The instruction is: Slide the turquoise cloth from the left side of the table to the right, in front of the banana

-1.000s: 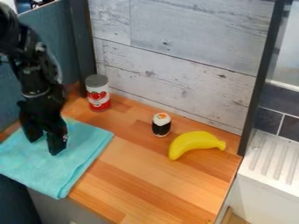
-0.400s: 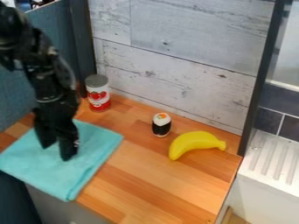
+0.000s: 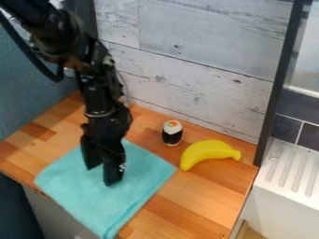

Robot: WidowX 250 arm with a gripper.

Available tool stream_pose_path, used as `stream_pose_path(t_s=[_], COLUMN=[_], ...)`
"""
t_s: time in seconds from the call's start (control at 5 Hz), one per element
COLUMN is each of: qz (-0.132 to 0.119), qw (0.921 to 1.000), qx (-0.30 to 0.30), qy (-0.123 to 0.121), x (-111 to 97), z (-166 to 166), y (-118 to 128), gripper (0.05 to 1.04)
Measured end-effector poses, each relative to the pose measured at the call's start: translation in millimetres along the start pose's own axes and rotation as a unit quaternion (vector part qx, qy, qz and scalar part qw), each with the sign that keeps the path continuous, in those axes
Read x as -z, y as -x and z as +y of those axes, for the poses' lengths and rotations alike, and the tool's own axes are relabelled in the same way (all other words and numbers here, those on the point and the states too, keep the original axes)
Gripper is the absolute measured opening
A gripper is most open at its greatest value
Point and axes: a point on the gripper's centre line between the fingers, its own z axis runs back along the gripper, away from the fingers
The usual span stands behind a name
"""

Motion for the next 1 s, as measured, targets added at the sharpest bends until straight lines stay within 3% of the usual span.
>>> stream_pose_path(t_s=[0.2,0.6,1.0], qz=[0.017,0.008,-0.033], qw=[0.9997,0.9992,0.9964], qx=[0.016,0.02,0.012], qy=[0.009,0.033,0.077], x=[0,1,-3], z=[-18,-42,-75], y=[-1,-8,-33], gripper=[1.008,1.008,1.007])
